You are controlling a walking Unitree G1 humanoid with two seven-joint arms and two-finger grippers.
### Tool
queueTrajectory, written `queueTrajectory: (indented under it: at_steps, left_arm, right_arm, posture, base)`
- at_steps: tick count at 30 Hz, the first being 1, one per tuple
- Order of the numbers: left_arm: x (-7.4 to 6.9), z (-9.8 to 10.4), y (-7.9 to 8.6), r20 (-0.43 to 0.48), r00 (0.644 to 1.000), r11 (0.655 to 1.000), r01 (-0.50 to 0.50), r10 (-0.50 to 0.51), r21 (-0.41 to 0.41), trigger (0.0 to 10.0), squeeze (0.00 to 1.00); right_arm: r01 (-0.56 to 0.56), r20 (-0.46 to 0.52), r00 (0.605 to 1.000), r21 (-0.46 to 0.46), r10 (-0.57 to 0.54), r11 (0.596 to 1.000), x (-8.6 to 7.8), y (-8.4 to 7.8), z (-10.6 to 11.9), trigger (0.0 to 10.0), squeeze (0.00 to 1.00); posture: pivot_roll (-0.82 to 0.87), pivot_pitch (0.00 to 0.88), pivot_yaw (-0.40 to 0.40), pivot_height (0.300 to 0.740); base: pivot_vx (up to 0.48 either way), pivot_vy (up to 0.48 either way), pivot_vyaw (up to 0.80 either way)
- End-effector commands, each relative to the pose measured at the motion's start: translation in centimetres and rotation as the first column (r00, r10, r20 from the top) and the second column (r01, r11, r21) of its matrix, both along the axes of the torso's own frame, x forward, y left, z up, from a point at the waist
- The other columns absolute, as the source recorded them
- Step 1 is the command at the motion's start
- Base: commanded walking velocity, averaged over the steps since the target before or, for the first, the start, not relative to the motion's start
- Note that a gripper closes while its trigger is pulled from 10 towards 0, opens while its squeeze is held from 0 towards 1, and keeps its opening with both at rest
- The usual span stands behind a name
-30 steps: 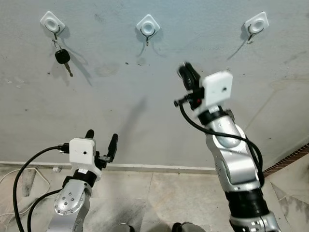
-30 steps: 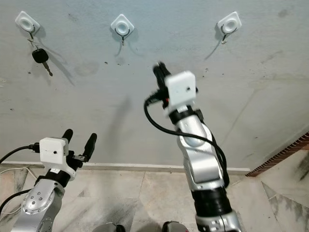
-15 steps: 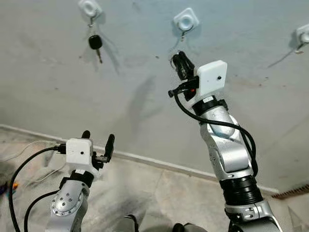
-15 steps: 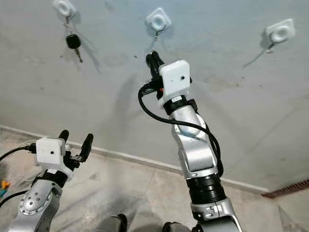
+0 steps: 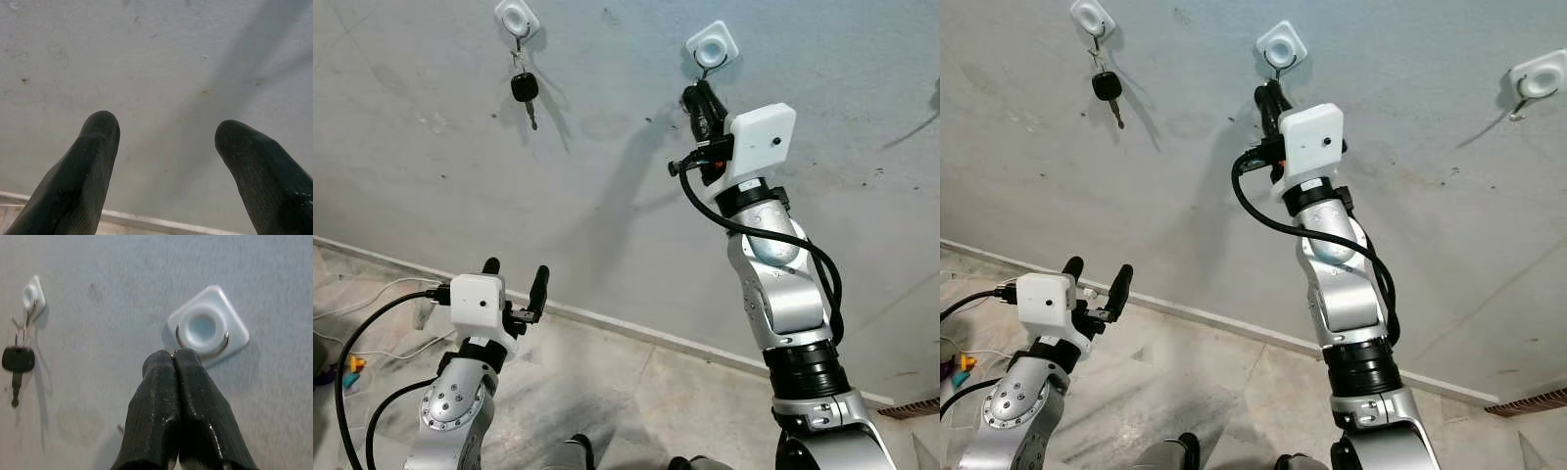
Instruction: Hang keys on a hook
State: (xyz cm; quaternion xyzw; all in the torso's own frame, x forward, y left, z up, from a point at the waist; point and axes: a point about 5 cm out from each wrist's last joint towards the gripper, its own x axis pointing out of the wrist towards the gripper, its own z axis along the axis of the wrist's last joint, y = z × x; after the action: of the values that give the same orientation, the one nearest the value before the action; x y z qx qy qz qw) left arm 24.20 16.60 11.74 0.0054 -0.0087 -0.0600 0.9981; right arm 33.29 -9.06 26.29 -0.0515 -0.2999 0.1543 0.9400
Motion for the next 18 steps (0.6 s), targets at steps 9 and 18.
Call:
queueTrajectory:
  at_steps: [9, 18]
  left_arm:
    - [0.49, -0.37, -0.08, -0.017, 1.000, 1.000, 0.014, -0.014, 0.007, 10.0, 0.00]
    - [0.52, -0.45, -0.09, -0.019, 1.000, 1.000, 0.017, -0.017, 0.008, 10.0, 0.00]
  right_arm:
    - [0.042, 0.054, 0.998, 0.030, -0.044, 0.999, 0.24, -0.71, 1.41, 10.0, 0.00]
    - [0.059, 0.033, 0.998, 0.051, -0.061, 0.997, 0.62, -1.02, 1.27, 10.0, 0.00]
  posture:
    - [0.12, 0.180, 0.036, 0.740]
    - [0.12, 0.179, 0.037, 0.740]
  base:
    - [0.000, 0.000, 0.00]
    - [0.000, 0.000, 0.00]
